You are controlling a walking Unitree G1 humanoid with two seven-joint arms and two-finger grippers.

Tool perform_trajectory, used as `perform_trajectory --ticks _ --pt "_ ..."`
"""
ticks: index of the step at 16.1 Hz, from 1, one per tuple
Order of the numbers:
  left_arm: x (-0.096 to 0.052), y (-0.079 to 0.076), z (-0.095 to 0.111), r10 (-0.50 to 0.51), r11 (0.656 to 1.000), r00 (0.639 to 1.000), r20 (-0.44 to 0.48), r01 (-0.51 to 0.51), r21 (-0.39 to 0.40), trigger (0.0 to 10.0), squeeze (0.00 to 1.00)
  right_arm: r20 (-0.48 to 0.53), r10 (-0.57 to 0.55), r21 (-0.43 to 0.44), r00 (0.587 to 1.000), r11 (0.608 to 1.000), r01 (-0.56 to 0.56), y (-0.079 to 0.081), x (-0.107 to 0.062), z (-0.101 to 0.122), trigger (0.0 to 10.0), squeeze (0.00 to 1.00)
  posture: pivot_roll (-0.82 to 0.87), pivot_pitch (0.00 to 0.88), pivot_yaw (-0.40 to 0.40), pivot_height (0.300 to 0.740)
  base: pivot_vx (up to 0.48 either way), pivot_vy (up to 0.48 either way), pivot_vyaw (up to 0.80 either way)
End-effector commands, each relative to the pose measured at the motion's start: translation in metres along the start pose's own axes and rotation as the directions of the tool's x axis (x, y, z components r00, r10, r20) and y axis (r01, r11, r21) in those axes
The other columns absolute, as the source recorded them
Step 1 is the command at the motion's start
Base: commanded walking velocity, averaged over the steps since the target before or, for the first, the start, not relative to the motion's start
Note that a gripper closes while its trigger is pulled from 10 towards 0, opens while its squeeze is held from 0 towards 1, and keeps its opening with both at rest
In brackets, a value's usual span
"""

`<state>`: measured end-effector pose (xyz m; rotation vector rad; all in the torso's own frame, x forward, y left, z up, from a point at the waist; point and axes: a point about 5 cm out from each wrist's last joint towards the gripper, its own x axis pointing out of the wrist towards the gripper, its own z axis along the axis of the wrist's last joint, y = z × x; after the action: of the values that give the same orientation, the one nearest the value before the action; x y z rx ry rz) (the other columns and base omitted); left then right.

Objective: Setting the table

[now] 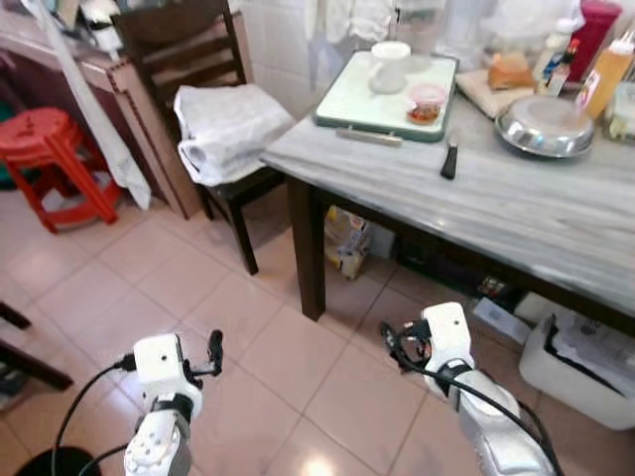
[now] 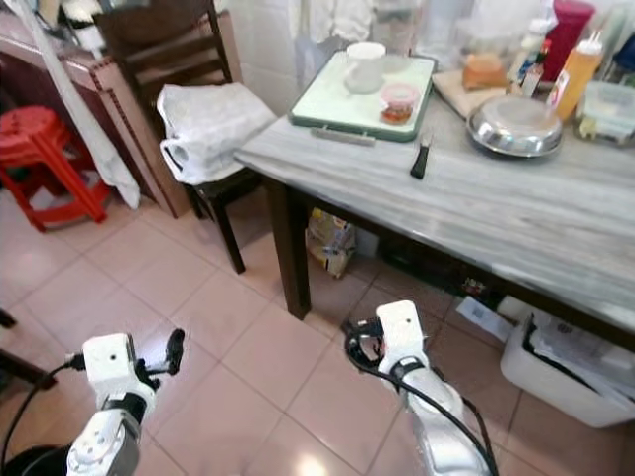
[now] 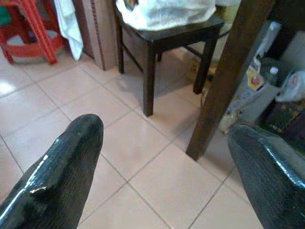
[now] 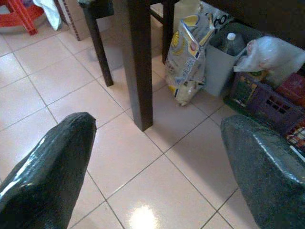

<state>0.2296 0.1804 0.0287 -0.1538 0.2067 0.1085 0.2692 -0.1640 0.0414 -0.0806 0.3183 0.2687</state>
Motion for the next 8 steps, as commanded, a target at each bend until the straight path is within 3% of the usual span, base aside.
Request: perform_trajectory --ticks 1,3,6,8 --pt "-0.003 0.000 -0.002 -0.002 1.000 1.000 -0.010 0.002 0.013 10.0 0.00 0.003 -0.017 -0.005 1.000 1.000 0.017 -0.003 -0.004 0.001 10.0 0.00 -0.08 0.106 0.056 0.740 0.000 0.000 0.00" --pt "-0.006 -0.001 0.012 -0.022 0.999 0.998 0.060 0.020 0.034 10.0 0.00 0.103 -0.136 -0.109 0.985 0.983 0.147 -0.015 -0.010 0.019 10.0 0.00 -0.08 0.109 0.059 0.740 0.000 0.000 0.00" --pt "-0.019 -0.004 0.036 -0.066 0.996 0.985 0.161 0.055 0.075 10.0 0.00 0.229 -0.154 -0.111 0.961 0.977 0.183 -0.023 -0.026 0.047 10.0 0.00 -0.09 0.110 0.064 0.740 0.000 0.000 0.00" --pt "-0.026 -0.003 0.036 -0.082 0.995 0.985 0.153 0.071 0.074 10.0 0.00 0.244 -0.204 -0.121 0.948 0.964 0.239 -0.030 -0.036 0.053 10.0 0.00 -0.09 0.113 0.069 0.740 0.000 0.000 0.00"
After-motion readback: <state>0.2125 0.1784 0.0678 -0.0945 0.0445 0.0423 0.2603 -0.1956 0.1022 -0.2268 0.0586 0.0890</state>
